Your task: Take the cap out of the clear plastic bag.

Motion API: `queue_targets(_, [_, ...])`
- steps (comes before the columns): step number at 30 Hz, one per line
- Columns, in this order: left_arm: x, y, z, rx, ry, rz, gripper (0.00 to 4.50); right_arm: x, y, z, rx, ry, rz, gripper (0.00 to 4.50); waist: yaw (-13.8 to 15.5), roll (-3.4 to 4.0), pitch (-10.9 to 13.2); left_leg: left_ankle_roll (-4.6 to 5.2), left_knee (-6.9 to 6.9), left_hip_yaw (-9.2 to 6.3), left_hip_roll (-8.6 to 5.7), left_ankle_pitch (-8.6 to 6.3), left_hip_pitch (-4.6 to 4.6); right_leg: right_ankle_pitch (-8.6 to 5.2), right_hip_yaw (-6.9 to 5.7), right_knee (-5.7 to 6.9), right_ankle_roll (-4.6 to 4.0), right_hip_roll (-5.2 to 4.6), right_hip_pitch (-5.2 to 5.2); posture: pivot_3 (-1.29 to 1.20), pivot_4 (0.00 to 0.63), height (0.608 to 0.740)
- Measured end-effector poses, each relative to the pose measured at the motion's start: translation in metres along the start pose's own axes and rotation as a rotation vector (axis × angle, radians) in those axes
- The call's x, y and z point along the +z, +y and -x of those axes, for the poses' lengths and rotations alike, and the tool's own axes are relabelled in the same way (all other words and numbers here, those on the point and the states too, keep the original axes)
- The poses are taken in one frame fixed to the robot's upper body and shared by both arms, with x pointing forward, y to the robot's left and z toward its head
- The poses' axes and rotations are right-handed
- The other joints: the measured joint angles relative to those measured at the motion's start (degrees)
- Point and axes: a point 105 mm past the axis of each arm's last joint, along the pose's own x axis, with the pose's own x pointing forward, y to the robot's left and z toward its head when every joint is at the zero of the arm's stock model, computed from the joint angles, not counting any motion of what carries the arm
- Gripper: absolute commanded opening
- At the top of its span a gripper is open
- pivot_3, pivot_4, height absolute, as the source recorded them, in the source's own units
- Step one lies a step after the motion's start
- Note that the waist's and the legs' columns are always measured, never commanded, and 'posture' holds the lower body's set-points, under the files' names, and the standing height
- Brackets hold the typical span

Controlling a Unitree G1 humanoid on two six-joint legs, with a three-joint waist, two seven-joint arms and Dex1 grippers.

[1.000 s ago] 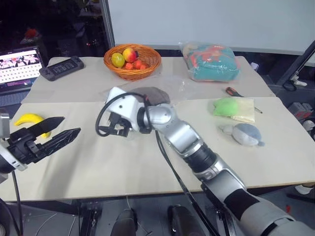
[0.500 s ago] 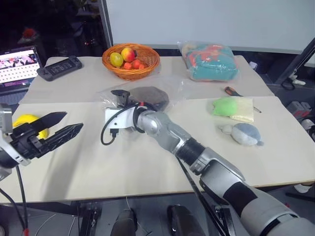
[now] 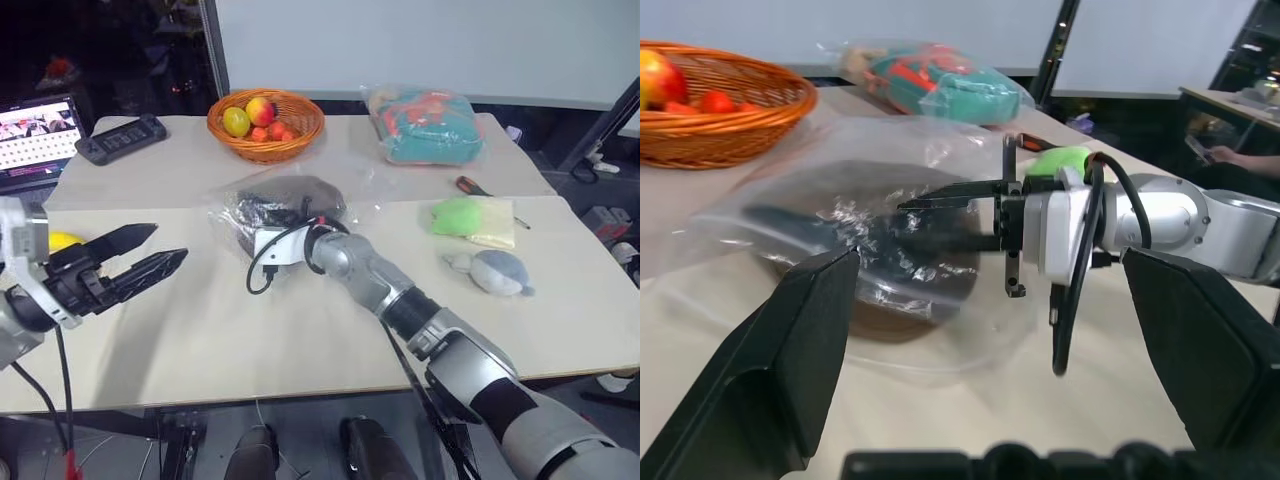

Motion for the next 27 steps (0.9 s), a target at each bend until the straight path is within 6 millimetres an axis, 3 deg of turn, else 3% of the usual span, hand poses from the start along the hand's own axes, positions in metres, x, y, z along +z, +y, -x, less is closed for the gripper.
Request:
queue_targets(3, [0.000,0.000,0.000,-0.007,-0.002,0.004,4.50,-0.006,-0.008,0.013,0.000,0.012,-0.171,0.10,0.0,-0.01,0.0,0.00,-0.03,-0.01,0.00,0.00,-0.03,0.08,0.01,-0.02,0.21,0.01,0.02,0.00,0.150,0.740])
queue_targets(6, [0.000,0.001,0.000,-0.010,-0.004,0.011,4.50,0.011,-0.013,0.023,0.046,-0.042,-0.358,0.85,-0.2,-0.01,0.0,0.00,-0.07,-0.04,0.04,-0.01,-0.02,0.14,0.01,0.01,0.34,0.08,-0.01,0.00,0.150,0.740])
queue_targets(11, [-0.001,0.002,-0.001,-0.022,0.005,0.008,4.50,0.058,-0.017,0.035,0.190,-0.159,-0.570,2.56,0.0,0.00,0.0,-0.01,-0.10,-0.11,0.12,-0.01,0.03,0.10,-0.05,0.03,0.30,0.19,0.02,0.00,0.150,0.740])
queue_targets(17, [0.000,0.003,0.000,-0.036,0.024,0.004,4.50,0.075,0.001,0.028,0.277,-0.077,-0.645,4.45,0.0,0.01,0.0,-0.19,-0.04,-0.06,0.07,-0.12,0.03,-0.03,-0.05,0.02,-0.09,0.05,-0.01,0.00,0.150,0.740])
queue_targets(21, [0.003,0.002,0.003,-0.036,0.037,-0.009,4.50,0.090,0.023,0.024,0.347,-0.008,-0.646,4.45,0.0,0.01,0.0,-0.19,-0.06,-0.06,0.08,-0.12,-0.04,-0.05,-0.08,0.02,-0.14,0.05,-0.13,0.00,0.150,0.740])
queue_targets(27, [-0.001,0.003,0.008,-0.017,0.055,0.014,4.50,0.067,0.018,0.009,0.180,0.167,-0.455,4.45,0.0,-0.03,0.0,-0.14,-0.05,-0.02,0.05,-0.08,-0.41,0.04,-0.09,0.02,-0.20,0.00,-0.55,0.00,0.150,0.740])
